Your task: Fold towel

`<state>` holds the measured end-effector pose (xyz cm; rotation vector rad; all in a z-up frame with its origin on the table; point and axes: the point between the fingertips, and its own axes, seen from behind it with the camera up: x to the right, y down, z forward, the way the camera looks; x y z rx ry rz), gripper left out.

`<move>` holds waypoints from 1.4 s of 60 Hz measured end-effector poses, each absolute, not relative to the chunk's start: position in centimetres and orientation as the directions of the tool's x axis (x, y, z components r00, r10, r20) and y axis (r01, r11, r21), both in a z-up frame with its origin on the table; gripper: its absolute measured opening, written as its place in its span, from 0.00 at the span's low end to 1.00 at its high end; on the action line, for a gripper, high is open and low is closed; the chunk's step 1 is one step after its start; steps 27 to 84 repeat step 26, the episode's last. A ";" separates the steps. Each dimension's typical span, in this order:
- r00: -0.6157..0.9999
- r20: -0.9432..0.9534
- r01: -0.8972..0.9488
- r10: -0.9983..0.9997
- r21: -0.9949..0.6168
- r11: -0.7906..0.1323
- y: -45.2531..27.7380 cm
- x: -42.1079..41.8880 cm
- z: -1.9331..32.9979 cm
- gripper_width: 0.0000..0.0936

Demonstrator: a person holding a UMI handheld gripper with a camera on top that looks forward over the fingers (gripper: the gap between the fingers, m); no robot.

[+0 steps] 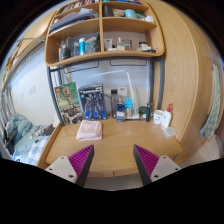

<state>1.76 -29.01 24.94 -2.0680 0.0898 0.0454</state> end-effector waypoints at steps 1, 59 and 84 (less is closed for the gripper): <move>0.996 -0.071 -0.083 -0.044 -0.875 -0.477 -29.2 1.8 25.0 0.85; 0.999 -0.017 -0.034 -0.043 -0.899 -0.436 -32.9 3.4 26.0 0.85; 0.999 -0.017 -0.034 -0.043 -0.899 -0.436 -32.9 3.4 26.0 0.85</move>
